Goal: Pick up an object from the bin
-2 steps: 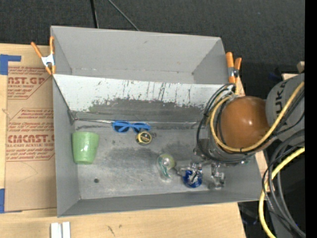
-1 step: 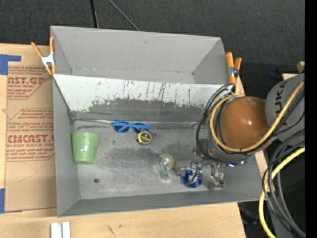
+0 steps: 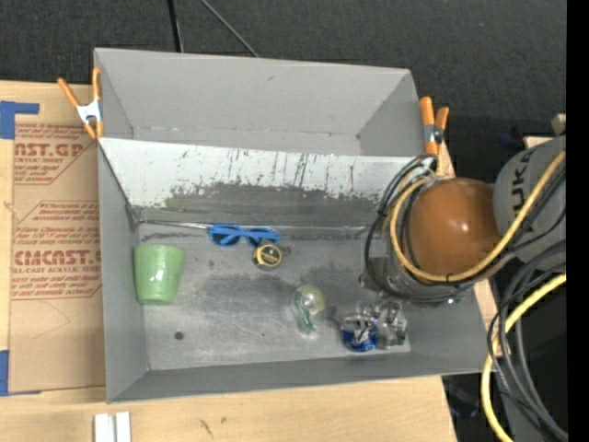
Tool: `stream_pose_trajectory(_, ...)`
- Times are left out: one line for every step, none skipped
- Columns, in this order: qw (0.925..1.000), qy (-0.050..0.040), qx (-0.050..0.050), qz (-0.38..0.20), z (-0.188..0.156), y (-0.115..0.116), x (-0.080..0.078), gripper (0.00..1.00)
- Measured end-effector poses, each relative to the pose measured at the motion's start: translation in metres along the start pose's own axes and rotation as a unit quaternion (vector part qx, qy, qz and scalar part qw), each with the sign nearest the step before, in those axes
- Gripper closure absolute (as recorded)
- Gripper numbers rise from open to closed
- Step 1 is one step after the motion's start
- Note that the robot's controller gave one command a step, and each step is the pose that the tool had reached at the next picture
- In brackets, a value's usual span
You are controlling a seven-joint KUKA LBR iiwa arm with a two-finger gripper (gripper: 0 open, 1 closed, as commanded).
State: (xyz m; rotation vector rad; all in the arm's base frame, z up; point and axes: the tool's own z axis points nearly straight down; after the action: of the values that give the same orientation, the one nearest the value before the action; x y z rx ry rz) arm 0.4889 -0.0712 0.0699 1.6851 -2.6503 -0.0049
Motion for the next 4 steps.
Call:
stream_pose_trajectory(1.0000, 0.0007, 0.001, 0.001, -0.004, 0.000, 0.000, 1.00)
stream_pose_trajectory(1.0000, 0.0000, 0.001, 0.001, -0.011, 0.001, -0.002, 1.00)
stream_pose_trajectory(1.0000, -0.0006, 0.002, 0.002, -0.036, 0.001, -0.003, 1.00)
stream_pose_trajectory(1.0000, -0.0007, 0.002, 0.002, -0.063, 0.001, -0.005, 1.00)
